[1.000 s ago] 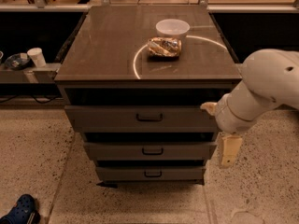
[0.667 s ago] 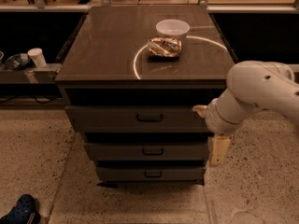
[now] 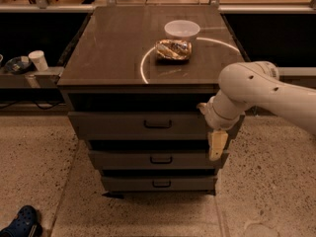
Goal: Open top drawer
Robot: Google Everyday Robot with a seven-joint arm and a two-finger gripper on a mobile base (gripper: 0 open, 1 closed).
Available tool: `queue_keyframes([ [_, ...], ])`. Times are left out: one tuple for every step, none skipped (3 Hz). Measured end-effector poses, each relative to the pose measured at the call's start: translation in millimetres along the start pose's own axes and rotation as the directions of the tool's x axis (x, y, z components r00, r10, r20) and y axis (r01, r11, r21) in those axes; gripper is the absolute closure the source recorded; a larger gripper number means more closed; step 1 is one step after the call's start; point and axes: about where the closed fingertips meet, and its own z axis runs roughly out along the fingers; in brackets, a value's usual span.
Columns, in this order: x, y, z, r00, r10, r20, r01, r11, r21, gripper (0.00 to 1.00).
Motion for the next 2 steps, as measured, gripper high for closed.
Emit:
queue_keyframes([
  [6.1,-21.0,10.9,1.0,0.007,-0.024,-0.007,1.0,-0.007,0.0],
  [13.1,-26.8,21.7,0.998,-0.009,-0.06,0.005,0.9982,-0.059,0.19],
])
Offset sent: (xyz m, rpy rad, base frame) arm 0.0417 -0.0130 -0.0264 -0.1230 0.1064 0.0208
